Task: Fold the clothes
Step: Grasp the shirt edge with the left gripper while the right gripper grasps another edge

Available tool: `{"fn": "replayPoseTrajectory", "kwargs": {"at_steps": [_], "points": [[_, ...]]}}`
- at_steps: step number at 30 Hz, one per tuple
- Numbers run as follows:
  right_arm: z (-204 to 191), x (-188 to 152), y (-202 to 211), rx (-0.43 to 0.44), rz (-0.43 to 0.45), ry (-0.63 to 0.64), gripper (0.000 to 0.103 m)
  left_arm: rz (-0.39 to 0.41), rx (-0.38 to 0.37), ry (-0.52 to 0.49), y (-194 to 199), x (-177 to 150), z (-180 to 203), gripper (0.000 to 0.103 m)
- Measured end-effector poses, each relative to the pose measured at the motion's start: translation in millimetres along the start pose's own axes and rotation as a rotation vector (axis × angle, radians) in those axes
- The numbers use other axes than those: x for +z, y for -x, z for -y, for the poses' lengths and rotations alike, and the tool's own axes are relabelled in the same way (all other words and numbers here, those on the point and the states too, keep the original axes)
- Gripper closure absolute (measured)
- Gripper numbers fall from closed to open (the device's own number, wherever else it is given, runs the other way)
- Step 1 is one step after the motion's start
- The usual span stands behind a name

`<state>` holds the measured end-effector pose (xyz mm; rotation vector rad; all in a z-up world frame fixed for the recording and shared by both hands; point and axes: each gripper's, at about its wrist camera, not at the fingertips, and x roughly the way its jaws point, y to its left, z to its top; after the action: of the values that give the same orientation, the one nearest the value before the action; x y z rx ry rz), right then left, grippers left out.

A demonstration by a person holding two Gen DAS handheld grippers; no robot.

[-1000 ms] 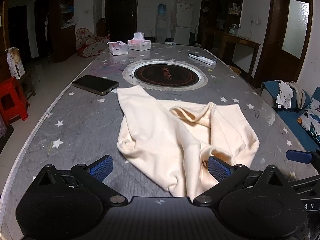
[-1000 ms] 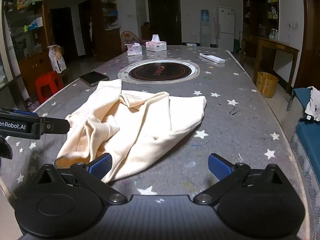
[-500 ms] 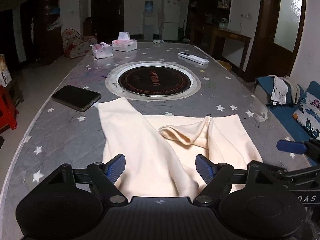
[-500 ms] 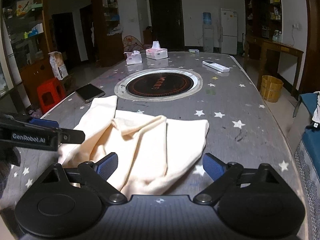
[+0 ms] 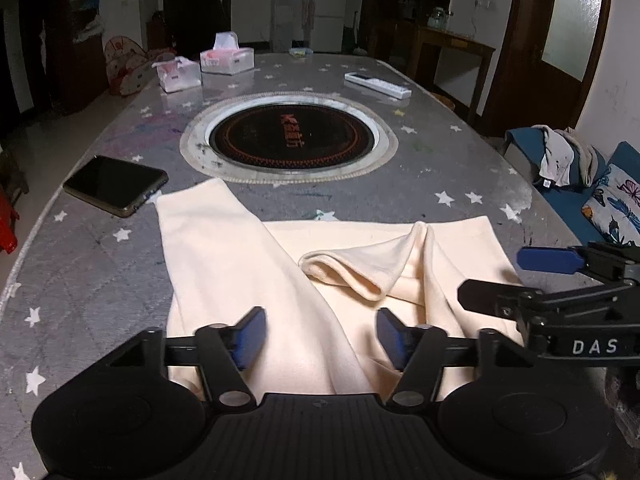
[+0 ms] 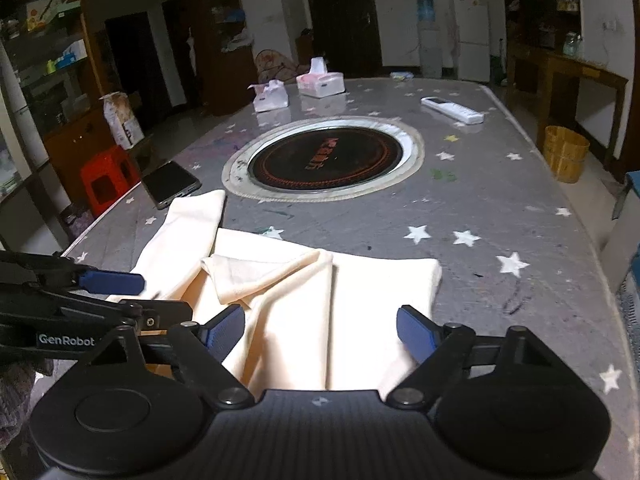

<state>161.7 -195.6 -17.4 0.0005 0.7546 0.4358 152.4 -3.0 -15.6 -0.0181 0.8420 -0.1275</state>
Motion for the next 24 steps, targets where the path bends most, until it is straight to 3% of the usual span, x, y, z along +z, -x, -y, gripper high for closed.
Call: {"fn": "replayPoseTrajectory", "kwargs": {"at_steps": [4, 7, 16, 21, 22, 24], "points": [[1.3, 7.3, -11.9, 0.037, -0.019, -0.003, 0.031, -0.025, -0.019, 0.001, -8.6, 1.7, -5.8, 0.069], [4.8, 14.7, -23.1, 0.067, -0.035, -0.024, 0.041, -0.035, -0.033, -0.002, -12.6, 3.7, -6.9, 0.080], [9.1, 22.9, -55.3, 0.099, -0.092, -0.044, 0.061, -0.043, -0.037, -0.016, -16.9, 10.5, -5.2, 0.080], [10.4, 21.7, -55.9, 0.113, -0.090, -0.053, 0.081, -0.048, -0.046, -0.015, -21.5, 12.7, -6.1, 0.080], [10.8, 21.8, -55.1, 0.114, -0.090, -0.054, 0.088, -0.050, -0.049, -0.012, -22.9, 12.5, -7.3, 0.082], [12.9, 21.4, -51.4, 0.125, -0.081, -0.063, 0.092, -0.051, -0.049, -0.005, -23.9, 11.1, -10.9, 0.089]]}}
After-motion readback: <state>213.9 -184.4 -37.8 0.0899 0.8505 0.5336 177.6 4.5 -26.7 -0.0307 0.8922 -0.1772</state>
